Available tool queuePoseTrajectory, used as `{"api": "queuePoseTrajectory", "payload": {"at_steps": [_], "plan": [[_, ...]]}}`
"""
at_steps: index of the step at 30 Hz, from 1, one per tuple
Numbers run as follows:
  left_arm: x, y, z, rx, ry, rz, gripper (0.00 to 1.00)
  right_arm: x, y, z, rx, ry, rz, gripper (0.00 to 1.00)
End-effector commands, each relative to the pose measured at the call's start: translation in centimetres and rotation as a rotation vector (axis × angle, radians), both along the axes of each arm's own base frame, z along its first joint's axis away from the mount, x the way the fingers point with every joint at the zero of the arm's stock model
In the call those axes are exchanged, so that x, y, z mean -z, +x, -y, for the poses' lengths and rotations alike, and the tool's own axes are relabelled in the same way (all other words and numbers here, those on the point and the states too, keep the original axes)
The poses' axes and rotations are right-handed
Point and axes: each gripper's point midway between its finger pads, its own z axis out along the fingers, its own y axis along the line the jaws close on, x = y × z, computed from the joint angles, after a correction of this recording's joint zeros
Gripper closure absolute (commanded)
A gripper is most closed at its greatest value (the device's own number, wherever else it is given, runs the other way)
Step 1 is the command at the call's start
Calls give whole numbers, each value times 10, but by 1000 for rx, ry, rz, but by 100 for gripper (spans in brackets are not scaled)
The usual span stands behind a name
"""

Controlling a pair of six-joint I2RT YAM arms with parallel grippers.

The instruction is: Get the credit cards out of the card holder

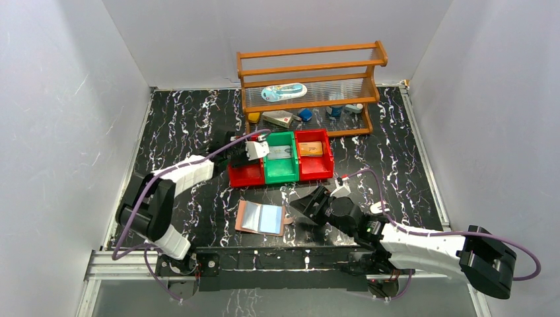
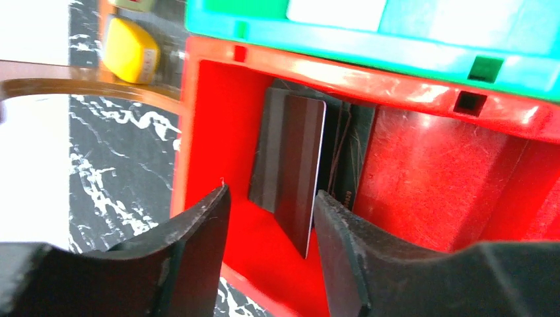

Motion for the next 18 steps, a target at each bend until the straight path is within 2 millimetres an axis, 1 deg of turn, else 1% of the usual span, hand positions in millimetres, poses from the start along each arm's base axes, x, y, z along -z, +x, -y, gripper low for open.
{"api": "queuePoseTrajectory", "payload": {"at_steps": [1,4,5,7,10,13,14,16,17,18], "plan": [[-63,0,12,-10,-165,103,48,-4,4,1,21,13,19,22],[-91,-5,13,-36,-245,151,37,-4,4,0,13,9,18,22],[-99,-8,12,-45,-268,170,28,-4,3,-1,9,7,15,22],[-109,-13,11,-53,-301,189,21,-4,3,-3,0,4,13,21],[-118,-24,7,-78,-340,180,17,-3,1,-6,-14,-2,5,21],[-131,-38,3,-153,-443,151,13,-5,-1,-12,-44,-1,6,21],[-132,-45,2,-187,-498,124,12,-7,-2,-15,-61,-5,10,21],[-140,-63,4,-226,-616,70,10,-12,-3,-22,-94,-19,20,22],[-141,-73,6,-241,-669,33,8,-13,-4,-26,-115,-30,23,22],[-144,-81,7,-251,-716,5,3,-19,-3,-31,-132,-36,28,23]]}}
